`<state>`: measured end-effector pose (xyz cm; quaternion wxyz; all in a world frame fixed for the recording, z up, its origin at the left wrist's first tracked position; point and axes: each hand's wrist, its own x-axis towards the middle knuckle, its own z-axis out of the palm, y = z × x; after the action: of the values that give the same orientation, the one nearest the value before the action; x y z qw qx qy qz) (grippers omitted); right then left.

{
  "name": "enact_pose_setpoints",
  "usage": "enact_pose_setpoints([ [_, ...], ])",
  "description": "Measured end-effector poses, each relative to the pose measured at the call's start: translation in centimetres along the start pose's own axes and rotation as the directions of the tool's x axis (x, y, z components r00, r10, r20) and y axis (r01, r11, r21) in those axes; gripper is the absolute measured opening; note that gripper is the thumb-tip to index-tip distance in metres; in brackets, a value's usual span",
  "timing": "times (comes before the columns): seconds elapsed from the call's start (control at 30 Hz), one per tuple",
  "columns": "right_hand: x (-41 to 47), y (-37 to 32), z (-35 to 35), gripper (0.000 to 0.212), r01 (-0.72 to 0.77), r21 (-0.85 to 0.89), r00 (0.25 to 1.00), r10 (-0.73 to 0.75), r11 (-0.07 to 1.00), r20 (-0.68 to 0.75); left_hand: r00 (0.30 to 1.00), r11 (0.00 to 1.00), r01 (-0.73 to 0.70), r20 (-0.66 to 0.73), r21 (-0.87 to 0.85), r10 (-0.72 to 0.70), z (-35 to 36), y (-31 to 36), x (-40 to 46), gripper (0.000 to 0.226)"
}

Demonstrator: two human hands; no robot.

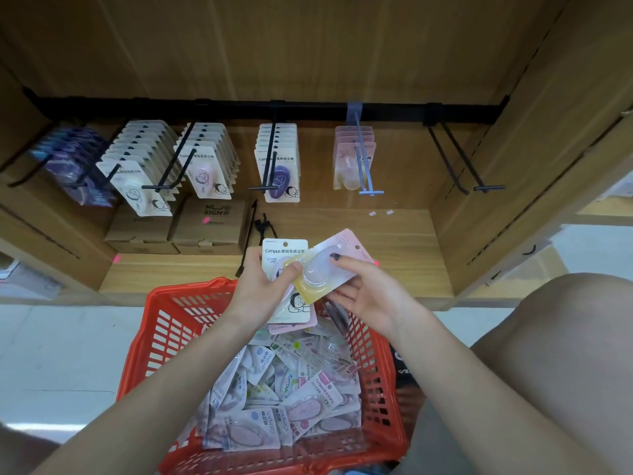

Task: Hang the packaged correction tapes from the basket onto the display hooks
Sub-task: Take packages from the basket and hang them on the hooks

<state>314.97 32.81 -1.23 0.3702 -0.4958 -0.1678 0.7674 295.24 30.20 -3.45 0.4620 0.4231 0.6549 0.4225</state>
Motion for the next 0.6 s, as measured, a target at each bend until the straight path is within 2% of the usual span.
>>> enact_pose_setpoints([
  [0.1,0.3,0.6,0.4,0.04,0.048,0.004,0.994,-0.047,0.999,-0.099,0.999,0.998,-0.026,0.036,0.052,0.024,0.2,-0.2,-0.2,0.04],
  [0.2,0.5,-0.2,0.0,0.039,0.187,0.087,0.968,-0.168,0.979,-0.187,0.996,0.992,-0.052,0.081,0.114,0.043,0.2,0.0,-0.4,0.041],
  [0.3,0.2,-1.3,-0.5,0.03,0.337,-0.062,0.911,-0.341,0.94,-0.233,0.997,0.992,-0.053,0.069,0.117,0.045,0.0,0.2,-0.2,0.033],
  [0.4,-0.3,-1.7,-0.6,0.035,0.413,-0.207,0.872,-0.451,0.887,-0.19,0.999,0.996,-0.041,0.031,0.083,0.038,-0.3,0.5,0.1,0.026],
  [0.6,0.2,-2.5,-0.7,0.04,0.469,-0.271,0.861,-0.504,0.84,-0.072,1.0,0.999,-0.018,0.026,0.041,0.017,-0.7,1.1,0.4,0.019],
])
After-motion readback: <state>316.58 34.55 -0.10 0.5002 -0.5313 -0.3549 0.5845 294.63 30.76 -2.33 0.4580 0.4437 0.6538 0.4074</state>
